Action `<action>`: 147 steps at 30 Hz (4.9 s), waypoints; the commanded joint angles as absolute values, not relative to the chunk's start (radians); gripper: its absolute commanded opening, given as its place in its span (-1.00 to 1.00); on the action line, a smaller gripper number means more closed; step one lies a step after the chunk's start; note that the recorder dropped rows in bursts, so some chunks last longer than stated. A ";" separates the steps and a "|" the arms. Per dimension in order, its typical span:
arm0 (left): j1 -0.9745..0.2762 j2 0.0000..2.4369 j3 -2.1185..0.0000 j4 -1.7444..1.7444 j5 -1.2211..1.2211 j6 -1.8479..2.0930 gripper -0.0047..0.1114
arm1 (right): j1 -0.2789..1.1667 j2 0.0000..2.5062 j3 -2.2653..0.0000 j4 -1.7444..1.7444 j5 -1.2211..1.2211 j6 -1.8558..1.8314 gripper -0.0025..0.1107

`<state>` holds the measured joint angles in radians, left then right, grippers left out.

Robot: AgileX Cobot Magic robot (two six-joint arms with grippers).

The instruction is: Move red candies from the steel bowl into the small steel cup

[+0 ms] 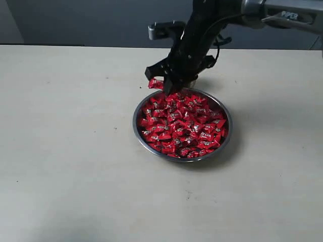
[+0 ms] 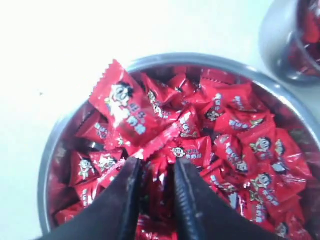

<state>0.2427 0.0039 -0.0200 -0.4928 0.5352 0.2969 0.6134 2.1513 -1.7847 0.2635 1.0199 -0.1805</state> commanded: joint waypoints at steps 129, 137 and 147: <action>0.246 0.000 -0.020 -0.493 0.530 0.295 -0.91 | 0.478 2.175 -2.133 0.079 1.071 -0.022 -0.31; 0.246 0.000 -0.020 -0.493 0.530 0.295 -0.91 | 0.478 2.010 -1.916 0.079 1.000 0.000 -0.96; 0.246 0.000 -0.020 -0.493 0.530 0.295 -0.91 | 0.478 1.678 -1.481 0.069 0.749 0.000 -0.95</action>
